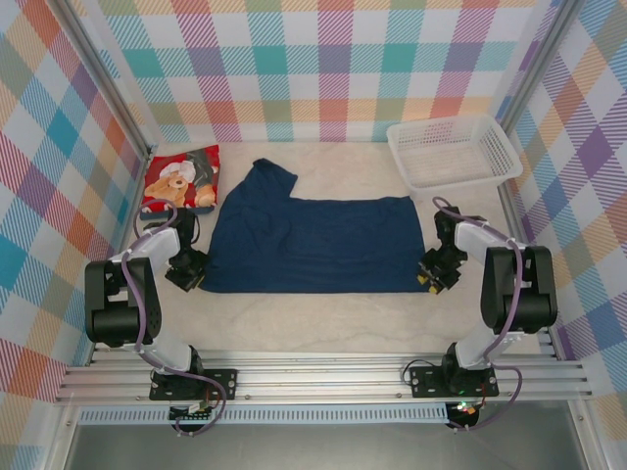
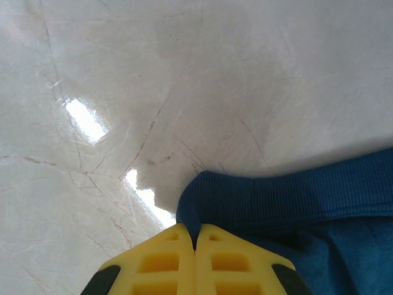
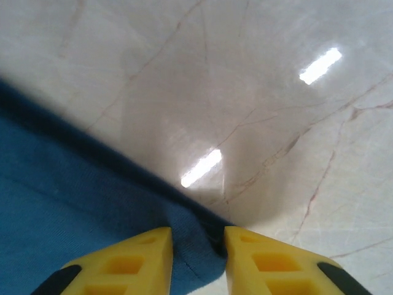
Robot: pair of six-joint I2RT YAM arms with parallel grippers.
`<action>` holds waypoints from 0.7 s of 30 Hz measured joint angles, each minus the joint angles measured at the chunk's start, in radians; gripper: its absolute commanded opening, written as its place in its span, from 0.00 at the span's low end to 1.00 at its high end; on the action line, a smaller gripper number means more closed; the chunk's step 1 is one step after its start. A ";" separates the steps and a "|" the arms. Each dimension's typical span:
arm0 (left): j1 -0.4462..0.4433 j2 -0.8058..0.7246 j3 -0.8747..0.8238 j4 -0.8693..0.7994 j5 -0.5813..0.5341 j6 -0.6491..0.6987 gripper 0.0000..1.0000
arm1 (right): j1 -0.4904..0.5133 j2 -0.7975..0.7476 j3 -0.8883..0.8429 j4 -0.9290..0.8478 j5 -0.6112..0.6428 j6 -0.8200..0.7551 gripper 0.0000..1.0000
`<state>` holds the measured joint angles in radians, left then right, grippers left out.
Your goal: Fold and stack the t-shirts
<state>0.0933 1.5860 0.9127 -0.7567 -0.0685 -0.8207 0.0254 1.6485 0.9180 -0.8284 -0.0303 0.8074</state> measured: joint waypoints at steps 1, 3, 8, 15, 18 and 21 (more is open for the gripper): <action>0.000 0.000 0.000 0.000 0.000 0.000 0.00 | 0.000 0.002 0.002 -0.001 -0.008 -0.001 0.06; 0.000 -0.001 0.000 -0.003 -0.002 0.000 0.00 | 0.000 0.002 0.008 -0.006 -0.007 0.003 0.00; -0.028 -0.047 0.006 -0.094 -0.060 -0.014 0.00 | 0.000 -0.007 0.011 -0.034 0.010 -0.004 0.00; -0.124 -0.241 -0.020 -0.259 -0.144 -0.132 0.00 | 0.001 -0.104 0.010 -0.187 0.046 -0.003 0.00; -0.130 -0.326 -0.052 -0.323 -0.158 -0.185 0.00 | 0.001 -0.154 -0.005 -0.247 0.047 0.001 0.00; -0.135 -0.357 -0.076 -0.364 -0.158 -0.220 0.00 | 0.001 -0.181 -0.021 -0.303 0.045 0.016 0.00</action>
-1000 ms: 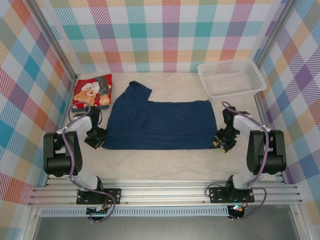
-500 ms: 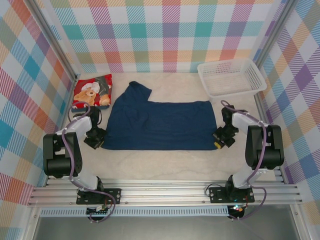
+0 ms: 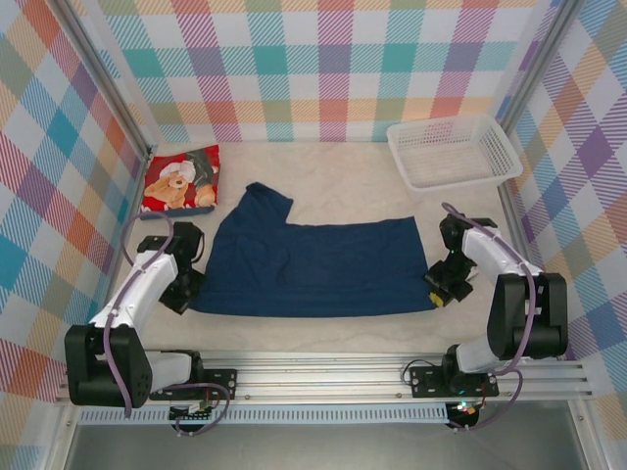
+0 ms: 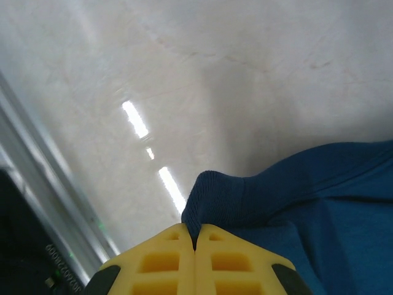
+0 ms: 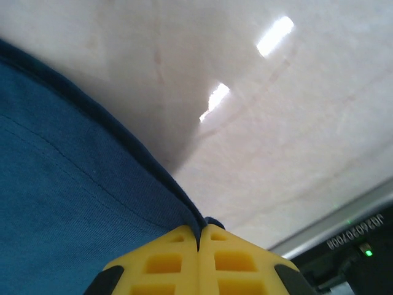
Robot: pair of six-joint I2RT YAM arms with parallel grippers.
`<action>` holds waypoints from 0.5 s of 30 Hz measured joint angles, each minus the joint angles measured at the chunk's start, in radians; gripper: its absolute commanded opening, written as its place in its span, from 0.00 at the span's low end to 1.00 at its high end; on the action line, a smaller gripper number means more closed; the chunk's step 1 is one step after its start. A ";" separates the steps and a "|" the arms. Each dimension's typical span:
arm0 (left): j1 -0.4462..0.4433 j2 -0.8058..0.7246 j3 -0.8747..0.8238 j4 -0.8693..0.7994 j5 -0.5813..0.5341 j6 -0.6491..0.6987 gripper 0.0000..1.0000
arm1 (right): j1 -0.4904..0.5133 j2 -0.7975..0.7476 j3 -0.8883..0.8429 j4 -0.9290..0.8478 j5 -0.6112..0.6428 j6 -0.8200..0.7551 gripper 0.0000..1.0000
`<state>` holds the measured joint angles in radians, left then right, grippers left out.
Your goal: Fold and stack the t-shirts
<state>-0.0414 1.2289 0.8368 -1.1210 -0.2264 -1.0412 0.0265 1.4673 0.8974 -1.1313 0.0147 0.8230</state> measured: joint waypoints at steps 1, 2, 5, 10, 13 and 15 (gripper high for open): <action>-0.005 -0.002 -0.008 -0.011 0.000 -0.013 0.00 | 0.000 -0.003 -0.004 -0.019 0.000 0.005 0.00; -0.011 -0.003 -0.016 -0.019 -0.001 -0.023 0.00 | 0.001 -0.003 -0.009 -0.033 0.000 0.009 0.00; -0.033 -0.004 -0.034 -0.032 0.000 -0.049 0.00 | 0.001 -0.010 -0.032 -0.059 0.000 0.025 0.00; -0.060 -0.003 -0.050 -0.032 -0.001 -0.082 0.00 | 0.003 -0.052 -0.088 -0.082 0.001 0.053 0.00; -0.063 -0.003 -0.065 -0.031 0.000 -0.091 0.50 | 0.006 -0.063 -0.106 -0.095 0.003 0.072 0.30; -0.063 -0.003 -0.066 -0.035 -0.002 -0.092 0.60 | 0.006 -0.067 -0.105 -0.097 0.013 0.078 0.48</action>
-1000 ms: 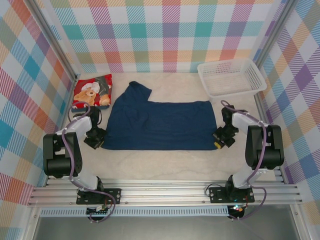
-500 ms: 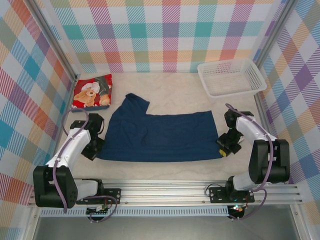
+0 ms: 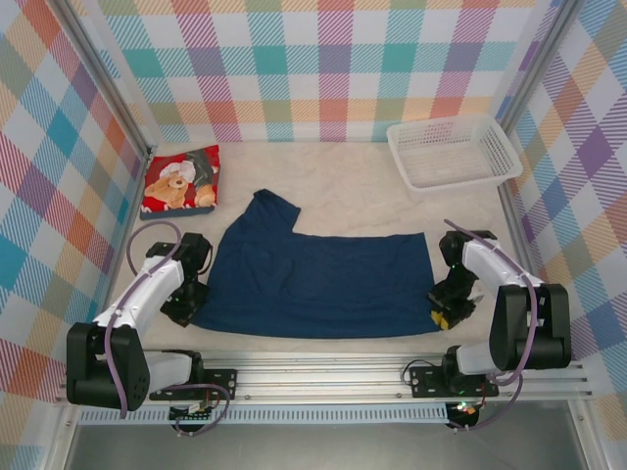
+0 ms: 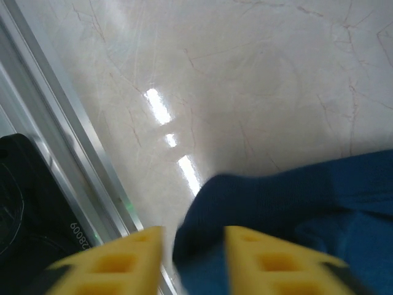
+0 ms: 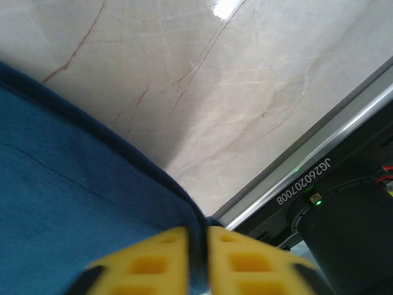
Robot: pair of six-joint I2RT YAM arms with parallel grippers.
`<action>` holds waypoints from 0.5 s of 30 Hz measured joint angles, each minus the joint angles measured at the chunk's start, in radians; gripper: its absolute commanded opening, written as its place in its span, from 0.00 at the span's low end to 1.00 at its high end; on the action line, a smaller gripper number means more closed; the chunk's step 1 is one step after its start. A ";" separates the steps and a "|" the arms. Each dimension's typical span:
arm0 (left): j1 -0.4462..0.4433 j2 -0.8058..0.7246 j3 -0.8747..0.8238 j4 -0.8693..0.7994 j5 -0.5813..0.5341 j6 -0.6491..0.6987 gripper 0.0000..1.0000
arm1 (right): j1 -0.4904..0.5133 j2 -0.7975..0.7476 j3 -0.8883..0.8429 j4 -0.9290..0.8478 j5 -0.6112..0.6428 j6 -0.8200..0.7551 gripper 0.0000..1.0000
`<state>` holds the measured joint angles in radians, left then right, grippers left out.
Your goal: Fold and stack the t-shirts
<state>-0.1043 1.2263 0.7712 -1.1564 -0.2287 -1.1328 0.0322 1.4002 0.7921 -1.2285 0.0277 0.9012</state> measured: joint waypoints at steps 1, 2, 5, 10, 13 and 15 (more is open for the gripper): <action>0.000 0.002 0.006 -0.003 -0.003 0.000 0.60 | 0.000 -0.005 0.003 -0.002 0.006 0.001 0.52; 0.000 0.006 0.023 -0.017 -0.009 0.007 0.60 | 0.001 -0.012 0.014 -0.008 0.015 0.000 0.53; 0.003 0.021 0.128 -0.026 -0.031 0.054 0.52 | 0.008 -0.045 0.093 -0.027 0.053 -0.011 0.42; 0.077 0.149 0.312 0.138 0.057 0.230 0.50 | 0.067 -0.074 0.223 0.065 0.042 -0.118 0.36; 0.102 0.352 0.435 0.251 0.142 0.342 0.50 | 0.122 -0.045 0.224 0.176 -0.027 -0.202 0.32; 0.103 0.494 0.523 0.332 0.189 0.399 0.50 | 0.141 -0.003 0.222 0.251 -0.076 -0.239 0.32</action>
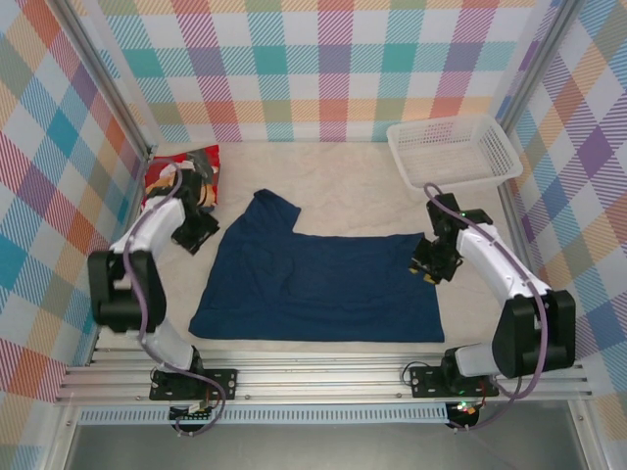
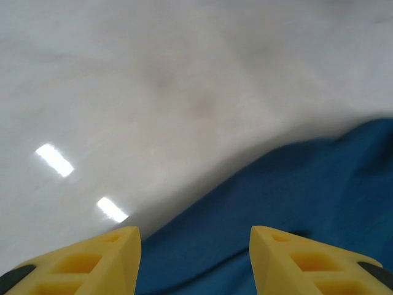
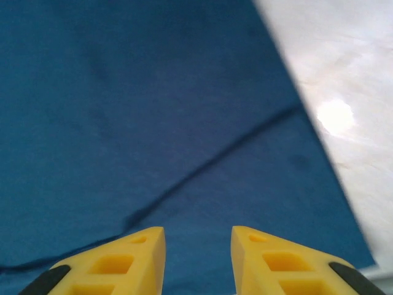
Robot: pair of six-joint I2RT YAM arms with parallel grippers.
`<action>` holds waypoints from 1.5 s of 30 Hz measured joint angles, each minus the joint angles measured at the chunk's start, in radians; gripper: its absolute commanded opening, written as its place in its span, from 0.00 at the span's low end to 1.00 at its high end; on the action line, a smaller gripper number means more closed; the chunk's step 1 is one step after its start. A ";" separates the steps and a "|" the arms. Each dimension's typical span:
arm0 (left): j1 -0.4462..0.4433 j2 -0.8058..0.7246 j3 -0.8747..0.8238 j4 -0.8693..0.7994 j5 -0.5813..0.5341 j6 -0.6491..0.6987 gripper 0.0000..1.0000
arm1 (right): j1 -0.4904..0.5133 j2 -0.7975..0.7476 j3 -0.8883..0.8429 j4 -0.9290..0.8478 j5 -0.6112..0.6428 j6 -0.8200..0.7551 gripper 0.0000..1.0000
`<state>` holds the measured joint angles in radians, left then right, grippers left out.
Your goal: Fold and stack the t-shirts
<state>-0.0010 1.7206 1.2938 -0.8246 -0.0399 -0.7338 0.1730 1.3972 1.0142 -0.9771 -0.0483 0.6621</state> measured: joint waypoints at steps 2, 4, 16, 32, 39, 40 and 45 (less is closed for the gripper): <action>0.000 0.106 0.068 0.071 0.044 0.039 0.50 | -0.009 0.042 0.000 0.062 -0.029 -0.021 0.34; -0.001 0.186 0.135 0.114 0.074 0.067 0.50 | -0.026 0.077 0.000 0.111 -0.045 -0.033 0.35; -0.077 0.470 0.540 0.173 0.105 0.130 0.40 | -0.104 0.235 0.092 0.253 -0.113 -0.030 0.34; -0.024 0.249 0.126 0.096 0.093 0.214 0.49 | -0.100 0.210 0.059 0.258 -0.220 -0.019 0.35; -0.008 0.259 0.126 0.181 0.174 0.254 0.28 | -0.094 0.194 0.045 0.254 -0.239 -0.020 0.35; -0.010 0.262 0.126 0.184 0.182 0.258 0.27 | -0.094 0.192 0.045 0.254 -0.241 -0.020 0.35; -0.011 0.278 0.126 0.189 0.189 0.267 0.21 | -0.094 0.170 0.035 0.254 -0.241 -0.019 0.35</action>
<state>-0.0116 1.9984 1.4197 -0.6353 0.1490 -0.4664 0.0792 1.5673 1.0489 -0.7235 -0.2897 0.6426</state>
